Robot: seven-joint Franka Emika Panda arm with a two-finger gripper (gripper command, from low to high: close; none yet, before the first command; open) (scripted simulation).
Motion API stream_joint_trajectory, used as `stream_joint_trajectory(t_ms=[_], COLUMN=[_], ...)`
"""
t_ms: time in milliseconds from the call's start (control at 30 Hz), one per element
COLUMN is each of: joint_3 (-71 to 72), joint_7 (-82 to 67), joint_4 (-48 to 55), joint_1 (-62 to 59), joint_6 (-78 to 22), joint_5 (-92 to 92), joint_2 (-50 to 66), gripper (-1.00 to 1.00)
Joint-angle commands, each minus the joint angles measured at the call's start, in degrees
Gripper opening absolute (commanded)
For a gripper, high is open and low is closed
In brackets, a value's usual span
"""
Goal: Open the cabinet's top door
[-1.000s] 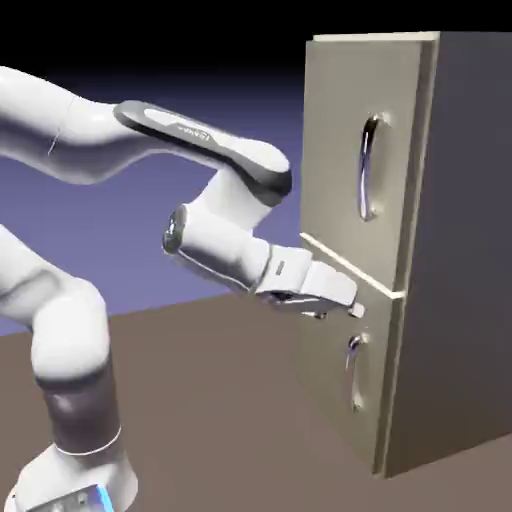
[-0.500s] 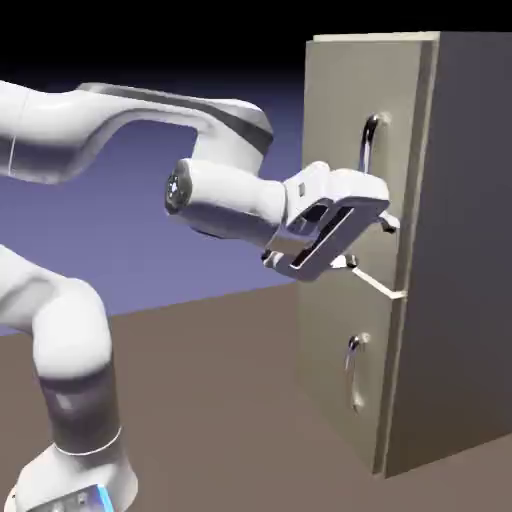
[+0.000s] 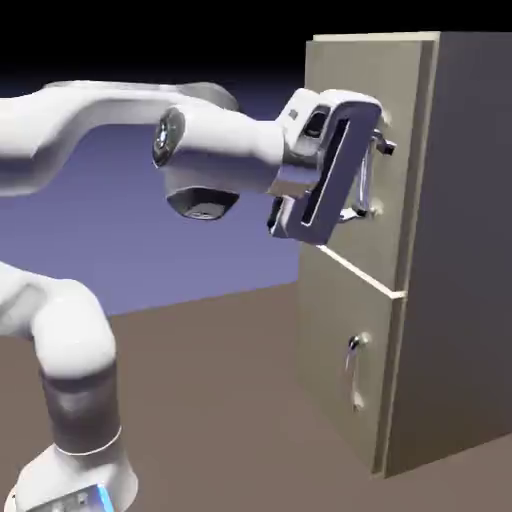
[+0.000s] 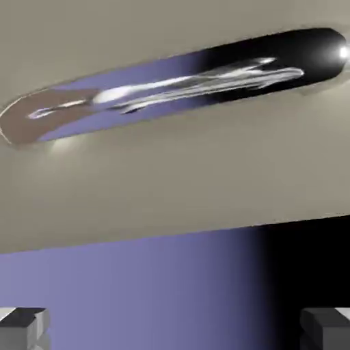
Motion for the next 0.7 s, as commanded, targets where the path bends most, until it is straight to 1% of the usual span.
stream_joint_trajectory(t_ms=[0,667], joint_3=[-0.52,-10.95], joint_7=[0.24,5.01], joint_4=[0.02,0.34], joint_1=[0.66,13.92], joint_6=[-0.27,-5.63], joint_5=[-2.5,-52.33], joint_2=[-0.53,-11.01], gripper=[1.0,1.0])
